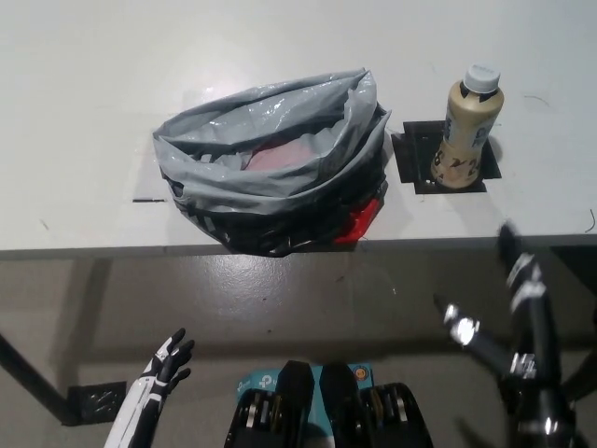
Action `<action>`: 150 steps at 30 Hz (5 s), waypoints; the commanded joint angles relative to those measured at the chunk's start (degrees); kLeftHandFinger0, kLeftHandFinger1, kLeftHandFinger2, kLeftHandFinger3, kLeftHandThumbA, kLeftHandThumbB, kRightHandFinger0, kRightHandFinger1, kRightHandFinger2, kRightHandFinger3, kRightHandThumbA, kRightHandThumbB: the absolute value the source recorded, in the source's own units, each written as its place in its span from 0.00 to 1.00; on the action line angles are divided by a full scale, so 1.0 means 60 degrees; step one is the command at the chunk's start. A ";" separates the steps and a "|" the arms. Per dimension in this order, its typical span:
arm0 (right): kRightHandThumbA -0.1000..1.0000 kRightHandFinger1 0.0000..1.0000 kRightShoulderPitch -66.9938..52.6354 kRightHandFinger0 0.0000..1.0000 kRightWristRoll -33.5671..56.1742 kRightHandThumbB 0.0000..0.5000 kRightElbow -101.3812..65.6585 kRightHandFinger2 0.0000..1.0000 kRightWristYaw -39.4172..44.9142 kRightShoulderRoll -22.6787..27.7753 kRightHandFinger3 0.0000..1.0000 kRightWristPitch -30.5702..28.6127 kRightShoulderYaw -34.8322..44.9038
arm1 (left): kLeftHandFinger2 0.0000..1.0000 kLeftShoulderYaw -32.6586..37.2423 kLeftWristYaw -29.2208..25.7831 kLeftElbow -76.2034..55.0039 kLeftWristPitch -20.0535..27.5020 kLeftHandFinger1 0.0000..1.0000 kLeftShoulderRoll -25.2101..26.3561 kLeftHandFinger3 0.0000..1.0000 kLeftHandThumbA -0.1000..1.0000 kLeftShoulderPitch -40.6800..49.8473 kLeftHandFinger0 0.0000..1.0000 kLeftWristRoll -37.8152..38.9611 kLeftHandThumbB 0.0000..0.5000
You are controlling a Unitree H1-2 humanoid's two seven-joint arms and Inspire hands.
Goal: Use the right hand to pick up a bottle of protein shake and place it into a plastic bag on the left side
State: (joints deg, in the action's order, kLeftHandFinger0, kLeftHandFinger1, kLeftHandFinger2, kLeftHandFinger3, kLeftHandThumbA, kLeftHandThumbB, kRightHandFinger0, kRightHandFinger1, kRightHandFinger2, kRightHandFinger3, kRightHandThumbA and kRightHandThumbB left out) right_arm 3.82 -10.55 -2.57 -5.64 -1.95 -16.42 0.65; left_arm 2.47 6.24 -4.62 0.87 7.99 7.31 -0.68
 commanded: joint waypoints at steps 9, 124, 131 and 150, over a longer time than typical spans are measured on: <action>0.83 1.00 0.3119 1.00 -0.0192 0.70 0.0918 1.00 -0.1281 -0.0211 1.00 0.2267 0.1403 | 1.00 0.0022 0.0130 -0.0367 0.0276 1.00 0.0095 1.00 0.99 -0.0046 1.00 0.0026 0.09; 0.65 1.00 1.2110 1.00 -0.3610 0.85 1.0770 1.00 0.3334 0.0546 1.00 0.3067 -0.6624 | 1.00 0.0354 0.0344 -0.0458 -0.0055 1.00 0.0675 1.00 1.00 -0.1379 1.00 -0.0519 0.10; 0.80 1.00 1.2006 1.00 -0.2771 1.00 1.0171 1.00 0.3977 0.1004 1.00 0.2738 -0.5880 | 1.00 0.0348 0.0364 -0.0333 0.0020 1.00 0.0679 1.00 1.00 -0.1492 1.00 -0.0472 0.12; 0.82 1.00 1.2157 1.00 0.5440 1.00 0.0628 1.00 0.4903 0.2245 1.00 0.6319 0.0557 | 1.00 0.0308 0.0232 -0.0310 -0.0087 1.00 0.0655 1.00 1.00 -0.1622 1.00 -0.0601 0.13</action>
State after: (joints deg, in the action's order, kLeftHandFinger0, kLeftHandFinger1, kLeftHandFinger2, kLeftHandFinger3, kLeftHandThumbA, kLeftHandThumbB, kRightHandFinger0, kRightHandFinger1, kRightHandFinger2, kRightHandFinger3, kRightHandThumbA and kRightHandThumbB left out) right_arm 65.43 -20.12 42.00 13.14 5.11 2.88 -21.95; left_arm 4.71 7.50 -5.58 0.14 11.24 0.43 -3.29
